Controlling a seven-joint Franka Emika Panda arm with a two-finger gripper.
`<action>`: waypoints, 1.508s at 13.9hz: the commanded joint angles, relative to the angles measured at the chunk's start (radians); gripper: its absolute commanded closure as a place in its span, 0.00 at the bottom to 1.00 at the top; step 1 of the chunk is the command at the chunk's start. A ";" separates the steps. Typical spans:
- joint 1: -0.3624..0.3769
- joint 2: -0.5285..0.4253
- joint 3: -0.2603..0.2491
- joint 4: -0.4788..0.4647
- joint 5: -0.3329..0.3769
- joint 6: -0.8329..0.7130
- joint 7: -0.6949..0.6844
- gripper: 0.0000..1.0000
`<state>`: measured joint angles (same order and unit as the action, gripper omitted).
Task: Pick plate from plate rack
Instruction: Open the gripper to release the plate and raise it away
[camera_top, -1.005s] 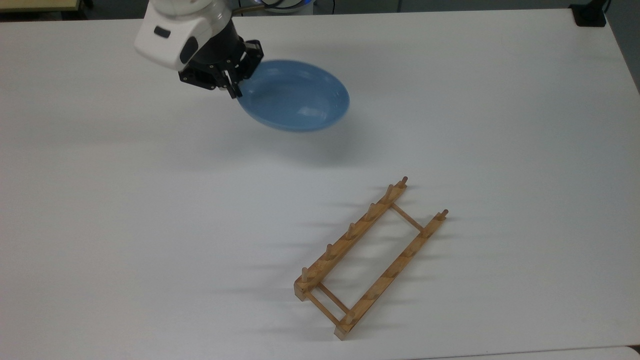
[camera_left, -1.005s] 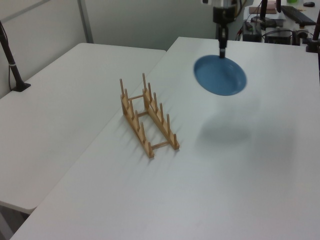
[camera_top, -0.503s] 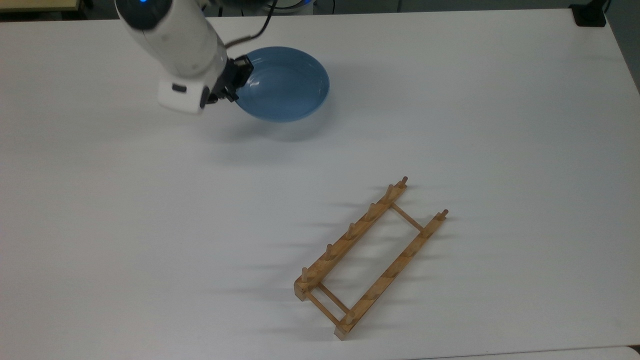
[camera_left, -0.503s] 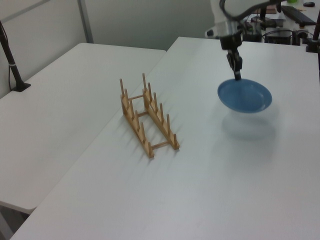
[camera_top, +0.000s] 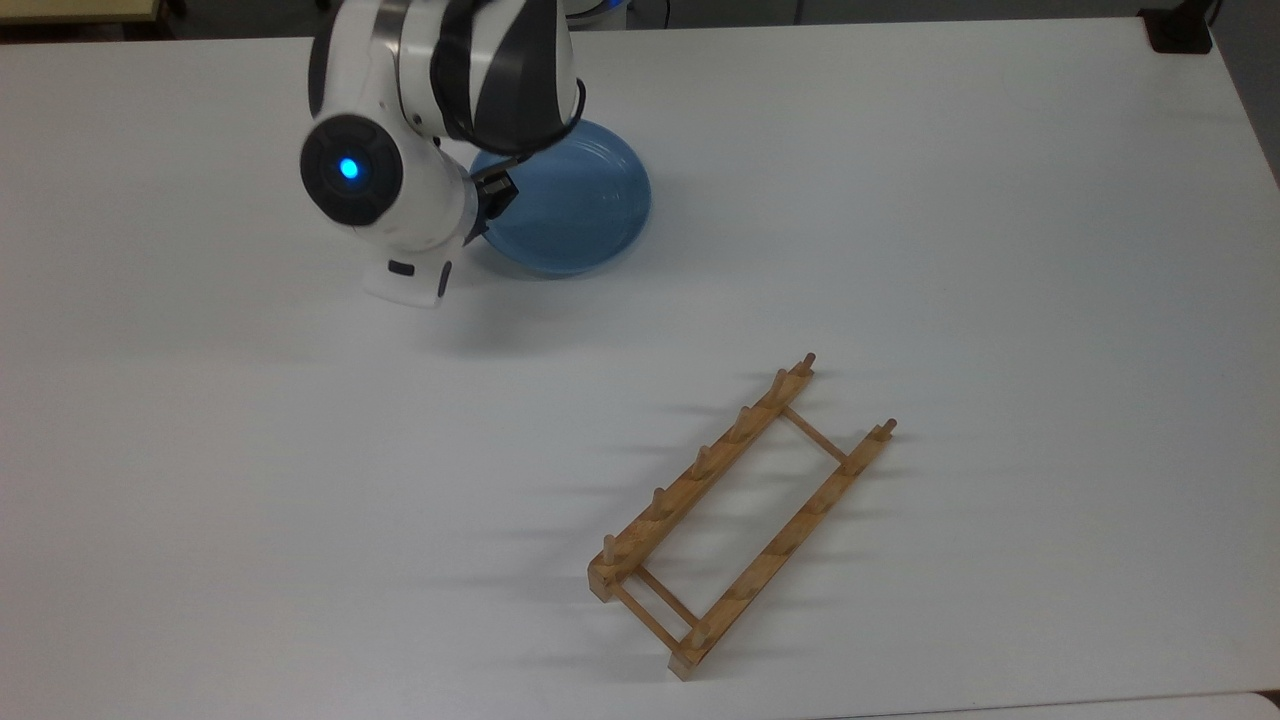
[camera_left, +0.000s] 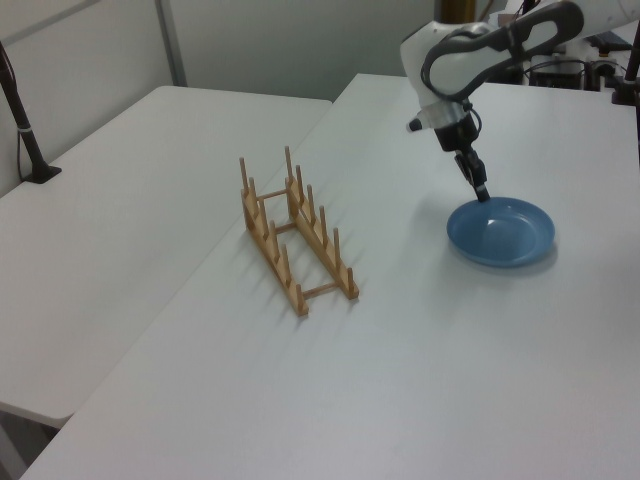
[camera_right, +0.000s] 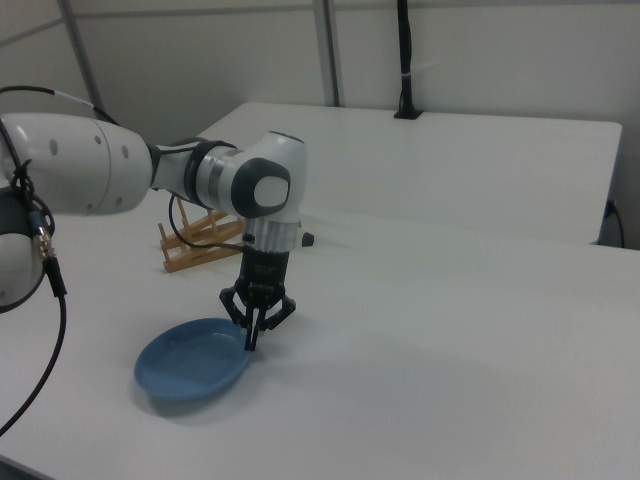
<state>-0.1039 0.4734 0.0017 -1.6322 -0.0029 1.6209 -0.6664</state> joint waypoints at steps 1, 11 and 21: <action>0.009 -0.001 0.001 -0.003 -0.012 0.005 -0.022 0.93; 0.019 -0.195 0.001 0.040 -0.014 -0.010 0.227 0.00; 0.115 -0.478 -0.005 0.029 -0.035 -0.058 0.715 0.00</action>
<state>-0.0024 0.0441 0.0055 -1.5595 -0.0180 1.5698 0.0009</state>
